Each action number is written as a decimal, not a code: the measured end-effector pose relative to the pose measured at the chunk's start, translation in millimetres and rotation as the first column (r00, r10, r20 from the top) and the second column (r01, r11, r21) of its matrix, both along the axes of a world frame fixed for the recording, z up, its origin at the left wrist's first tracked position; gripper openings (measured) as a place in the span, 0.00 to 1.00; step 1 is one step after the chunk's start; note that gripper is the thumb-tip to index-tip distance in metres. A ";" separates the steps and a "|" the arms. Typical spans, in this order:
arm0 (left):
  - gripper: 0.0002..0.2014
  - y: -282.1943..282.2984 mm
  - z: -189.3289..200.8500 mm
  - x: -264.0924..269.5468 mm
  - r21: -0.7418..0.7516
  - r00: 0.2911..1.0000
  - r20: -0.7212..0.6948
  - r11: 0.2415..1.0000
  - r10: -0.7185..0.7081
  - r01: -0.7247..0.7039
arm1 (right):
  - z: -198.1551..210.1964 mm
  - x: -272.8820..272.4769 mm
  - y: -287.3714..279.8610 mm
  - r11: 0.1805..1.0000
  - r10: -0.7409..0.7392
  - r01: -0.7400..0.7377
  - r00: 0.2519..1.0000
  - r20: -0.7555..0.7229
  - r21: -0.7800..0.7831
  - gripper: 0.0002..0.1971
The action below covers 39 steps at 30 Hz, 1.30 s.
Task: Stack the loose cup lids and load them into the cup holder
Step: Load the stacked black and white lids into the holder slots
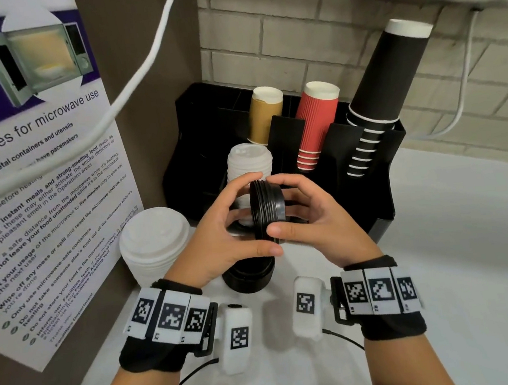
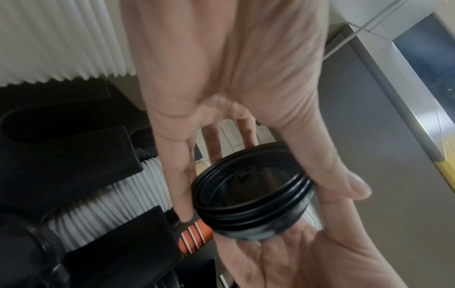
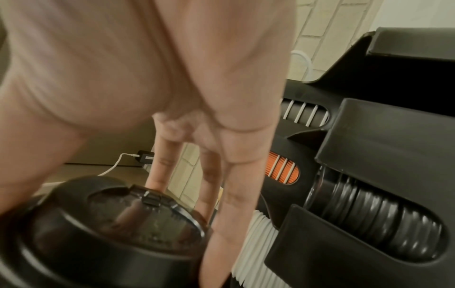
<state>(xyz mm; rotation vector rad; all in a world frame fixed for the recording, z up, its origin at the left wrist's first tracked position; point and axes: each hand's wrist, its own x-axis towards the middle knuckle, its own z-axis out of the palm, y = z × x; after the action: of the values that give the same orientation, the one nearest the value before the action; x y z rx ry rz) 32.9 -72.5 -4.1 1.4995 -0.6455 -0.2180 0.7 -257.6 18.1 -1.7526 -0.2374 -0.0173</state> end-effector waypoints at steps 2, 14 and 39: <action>0.45 -0.3 -0.1 -0.5 0.002 1.000 0.006 1.000 0.001 -0.001 | -0.8 -0.6 0.6 1.000 -0.010 0.010 1.000 0.000 0.000 0.31; 0.47 2.4 -2.9 2.1 -0.032 0.996 -0.035 0.996 0.087 -0.088 | 4.0 13.8 -11.0 0.979 -0.176 0.186 0.977 0.116 -0.079 0.32; 0.18 6.2 -0.3 8.4 -0.019 0.947 0.007 0.947 0.320 -0.320 | -8.1 87.4 -53.7 0.418 -0.078 0.003 0.996 -0.033 -0.909 0.41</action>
<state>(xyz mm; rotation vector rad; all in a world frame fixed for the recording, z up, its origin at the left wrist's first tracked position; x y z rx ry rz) 41.4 -66.2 -4.4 1.5650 -0.4010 0.0454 88.2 -311.3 10.1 -2.8849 -0.1481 0.1787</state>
